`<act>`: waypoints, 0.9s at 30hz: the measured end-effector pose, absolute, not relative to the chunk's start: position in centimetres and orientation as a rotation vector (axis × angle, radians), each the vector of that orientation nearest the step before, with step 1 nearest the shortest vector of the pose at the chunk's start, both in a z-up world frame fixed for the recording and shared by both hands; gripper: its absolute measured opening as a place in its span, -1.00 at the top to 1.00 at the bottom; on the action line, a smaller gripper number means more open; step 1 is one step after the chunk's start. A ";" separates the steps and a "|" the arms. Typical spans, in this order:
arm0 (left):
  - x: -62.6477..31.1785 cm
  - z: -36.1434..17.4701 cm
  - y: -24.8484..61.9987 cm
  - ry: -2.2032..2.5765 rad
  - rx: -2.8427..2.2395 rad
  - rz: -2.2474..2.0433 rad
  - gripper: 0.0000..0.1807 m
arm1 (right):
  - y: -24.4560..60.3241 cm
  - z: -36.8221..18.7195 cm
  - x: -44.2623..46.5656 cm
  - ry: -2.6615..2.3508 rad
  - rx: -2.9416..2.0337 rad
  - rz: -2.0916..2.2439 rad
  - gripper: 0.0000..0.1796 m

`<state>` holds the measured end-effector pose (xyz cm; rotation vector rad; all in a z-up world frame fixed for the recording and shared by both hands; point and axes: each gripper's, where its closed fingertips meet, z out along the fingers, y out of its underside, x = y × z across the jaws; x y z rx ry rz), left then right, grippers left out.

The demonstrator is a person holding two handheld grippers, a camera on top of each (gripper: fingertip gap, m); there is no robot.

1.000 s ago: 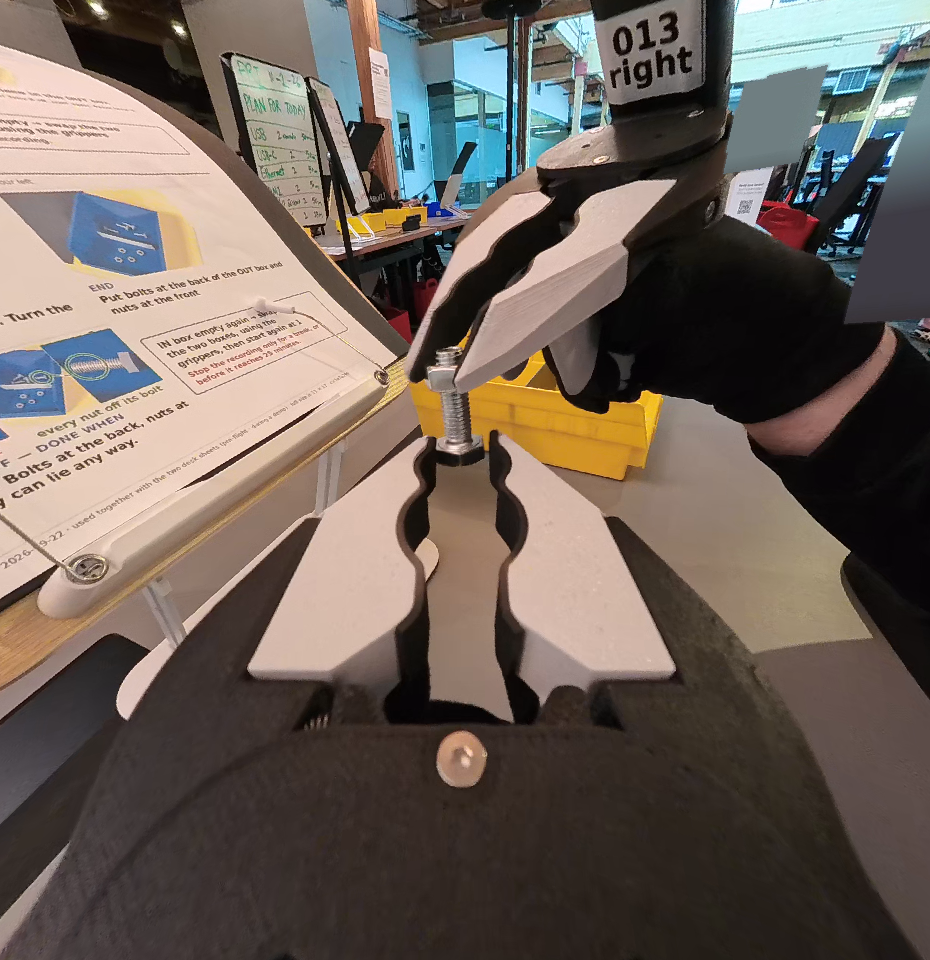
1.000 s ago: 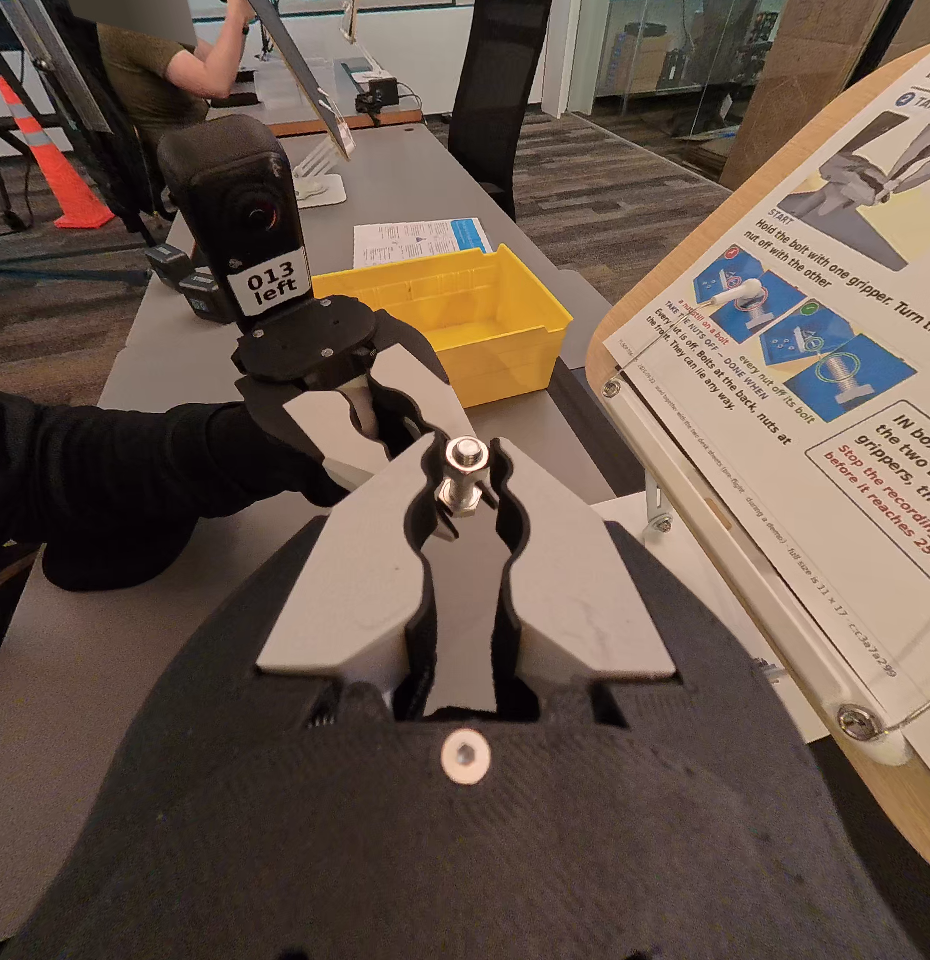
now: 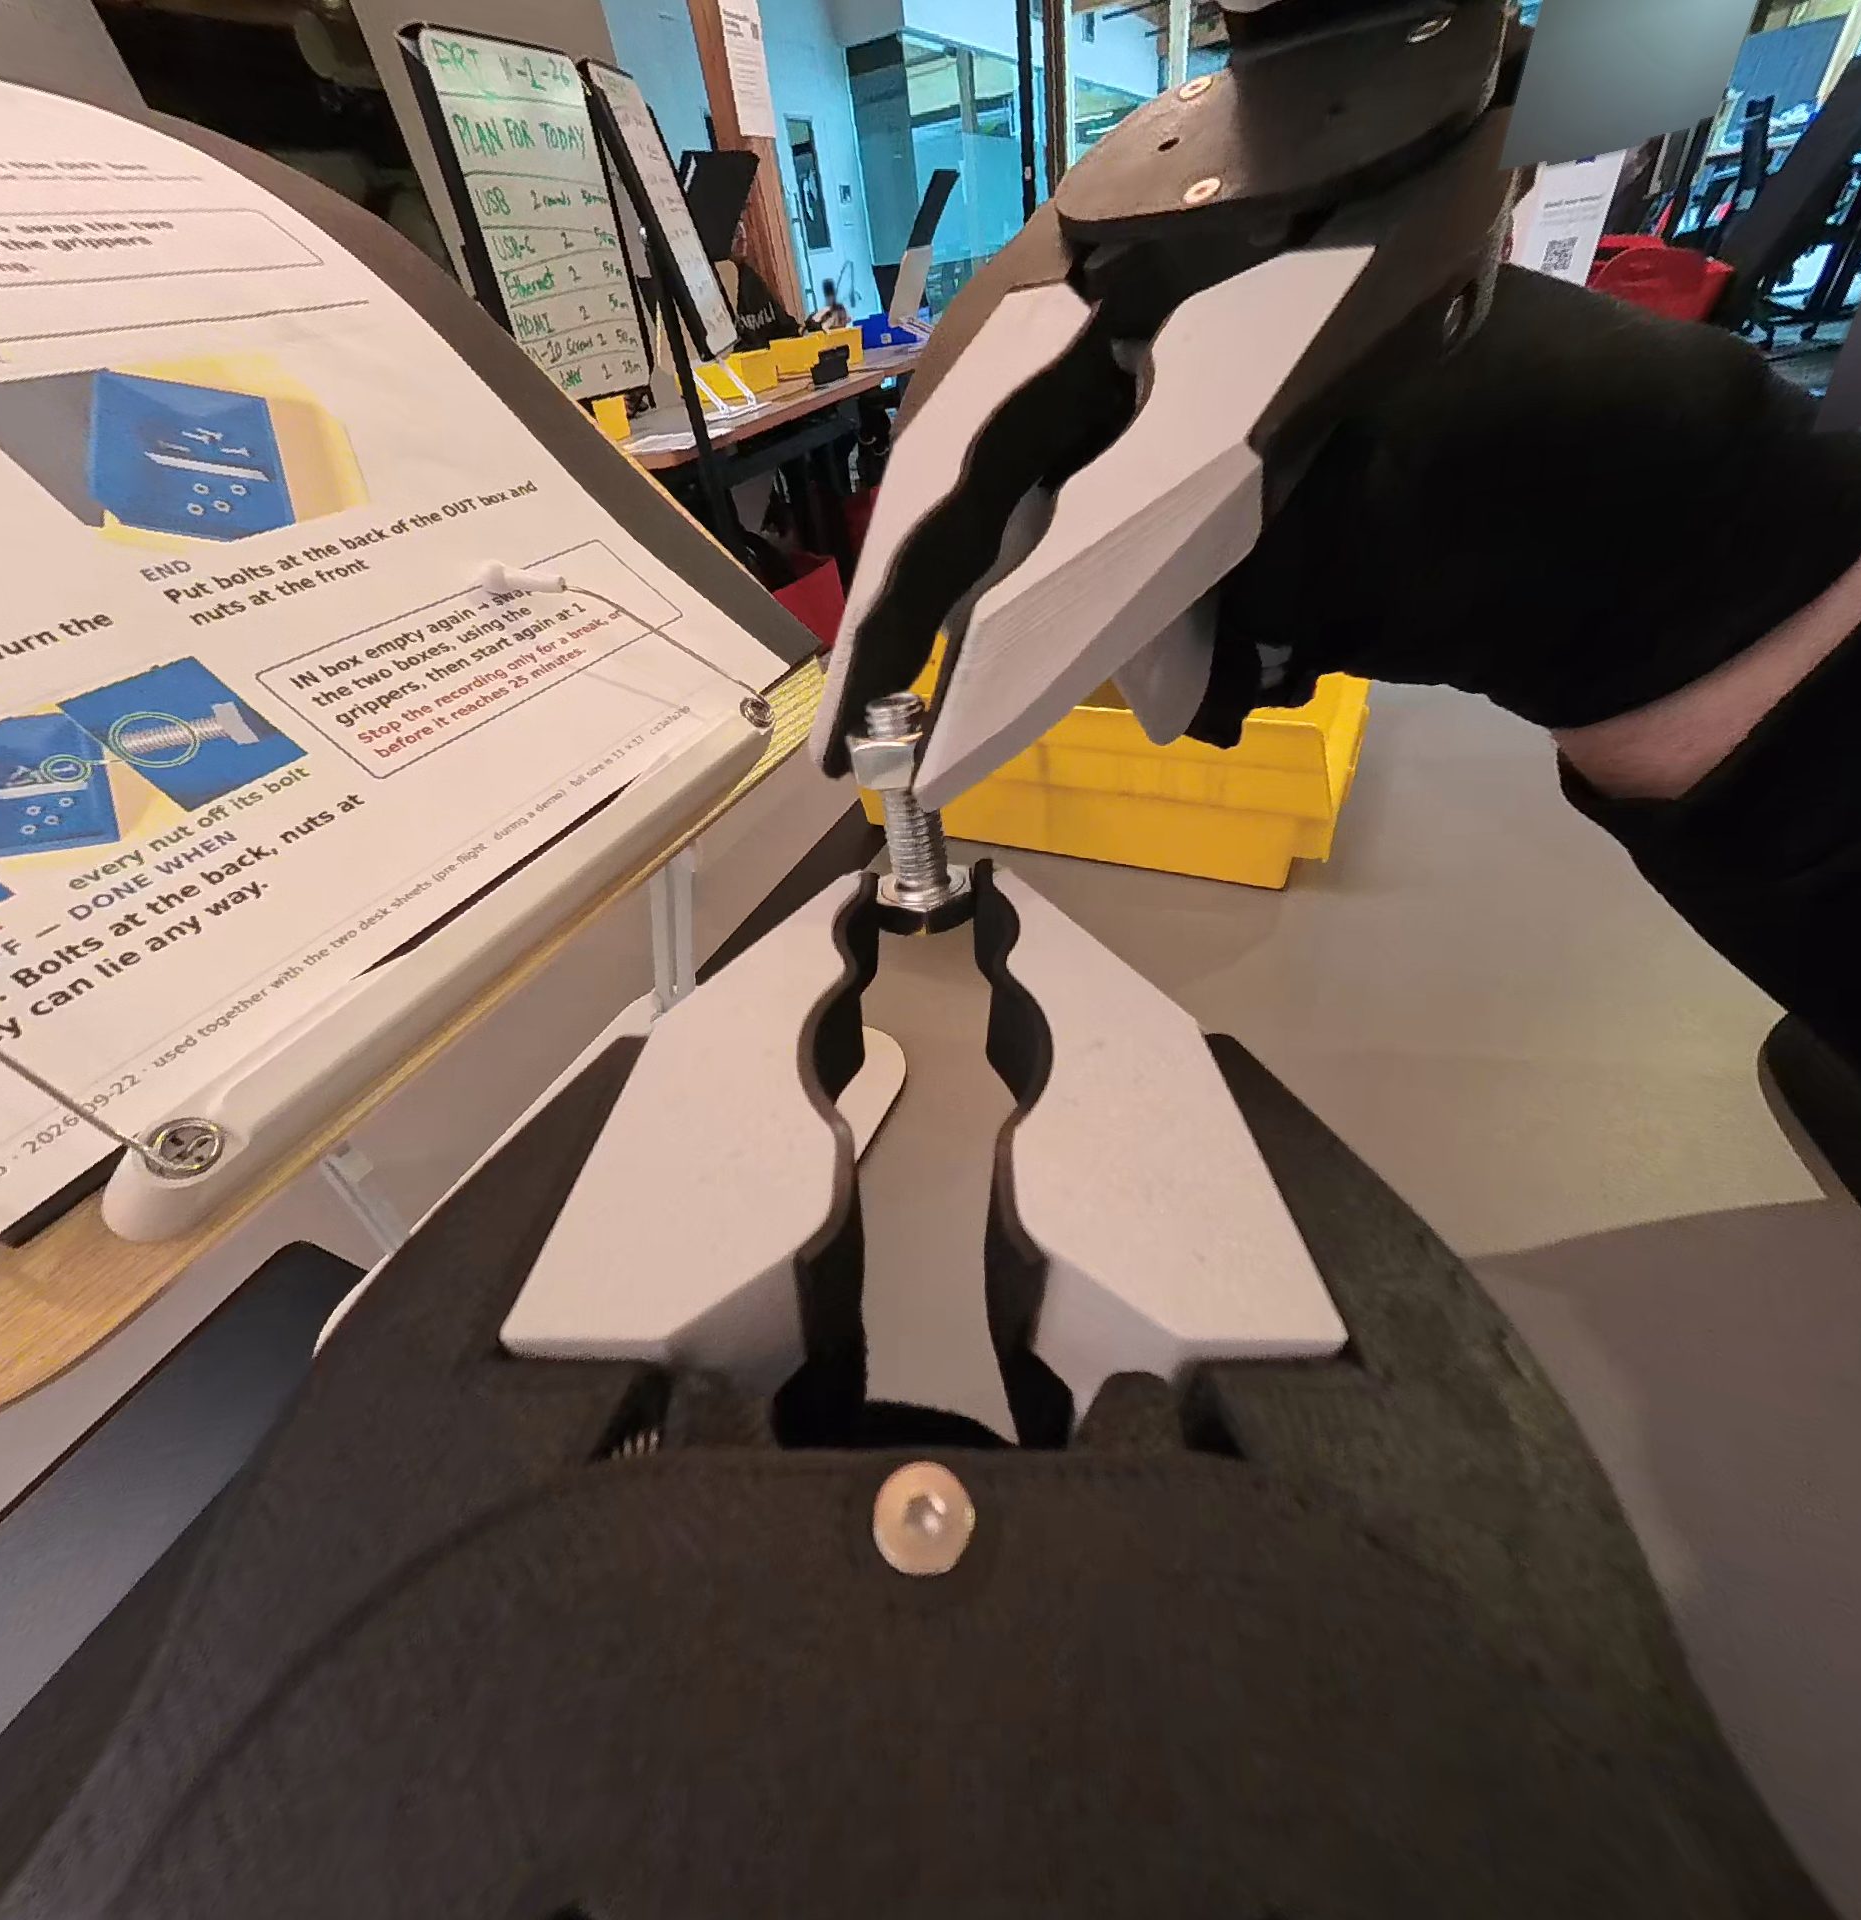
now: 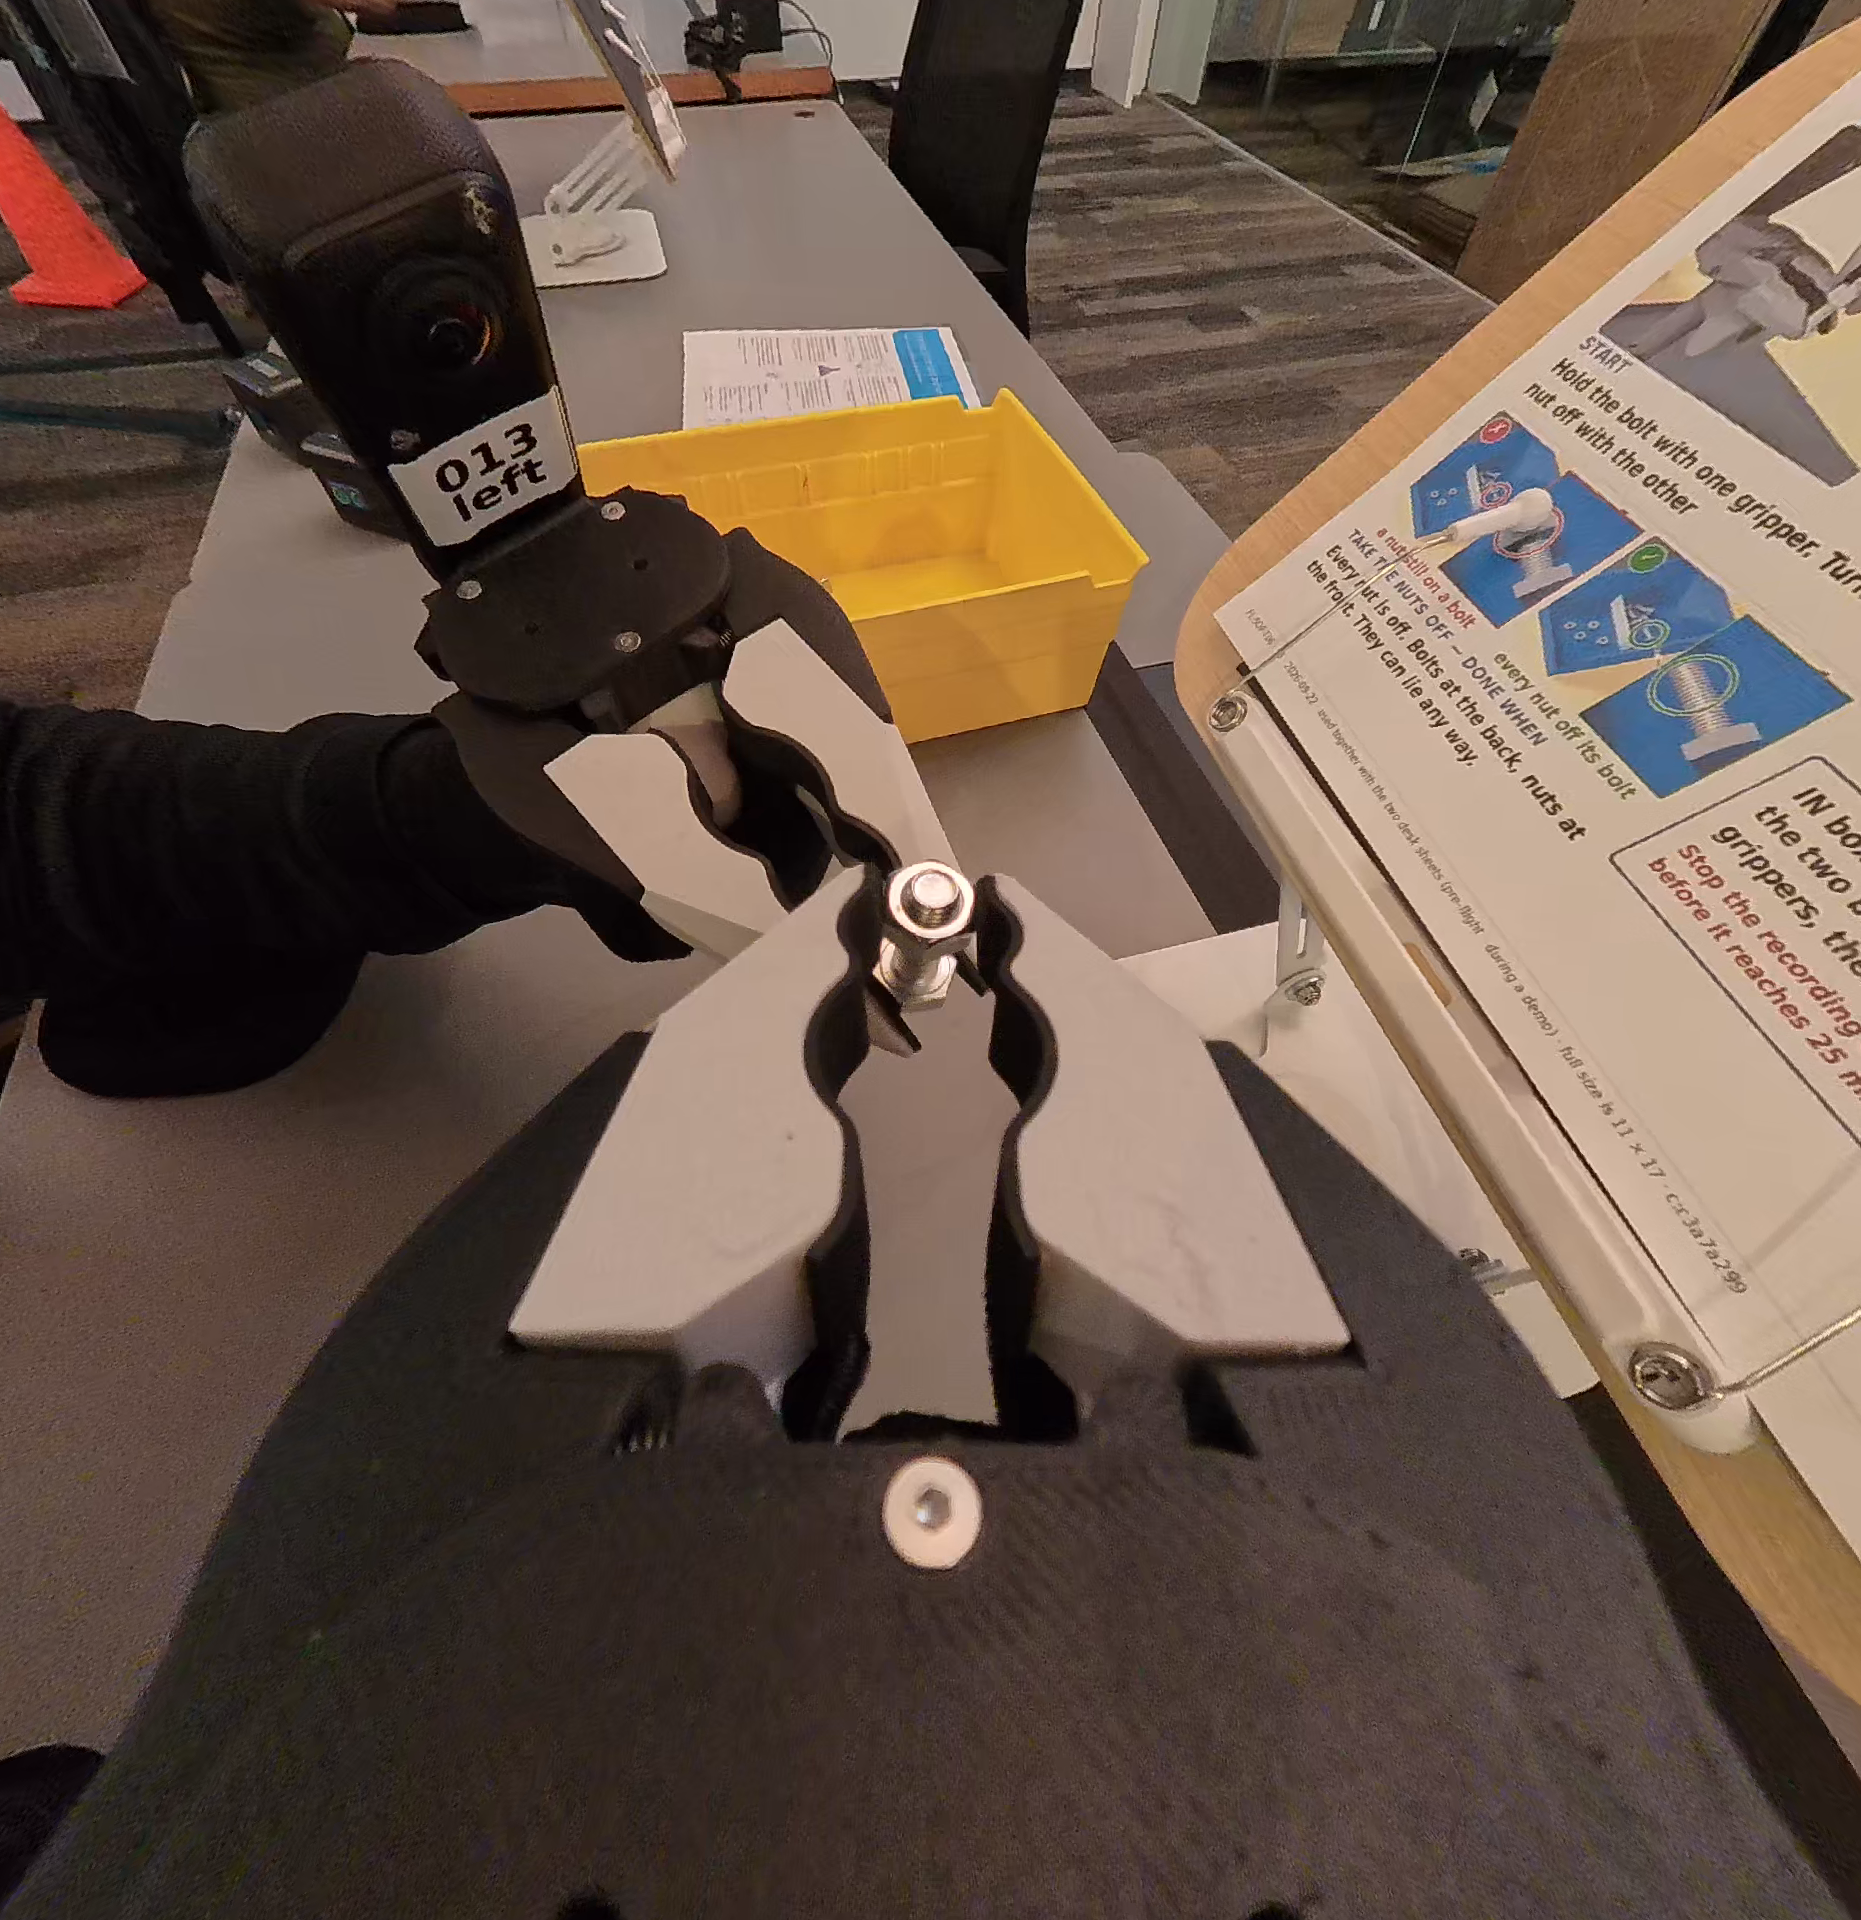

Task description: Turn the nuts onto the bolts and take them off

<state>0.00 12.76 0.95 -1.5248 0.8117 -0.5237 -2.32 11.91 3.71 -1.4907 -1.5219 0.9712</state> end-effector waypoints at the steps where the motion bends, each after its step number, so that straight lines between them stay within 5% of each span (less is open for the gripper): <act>1: 0.0 0.9 12.8 0.813 -1.527 -0.520 0.82 | 11.9 3.6 -2.4 -1.522 -1.493 0.973 0.83; 16: -1.4 0.1 13.5 0.812 -1.548 -0.510 0.82 | 12.8 7.1 -1.0 -1.356 -1.461 0.999 0.70; 27: -1.5 -1.7 14.7 0.821 -1.556 -0.300 0.82 | 12.7 2.2 -0.7 -1.452 -1.760 0.917 0.64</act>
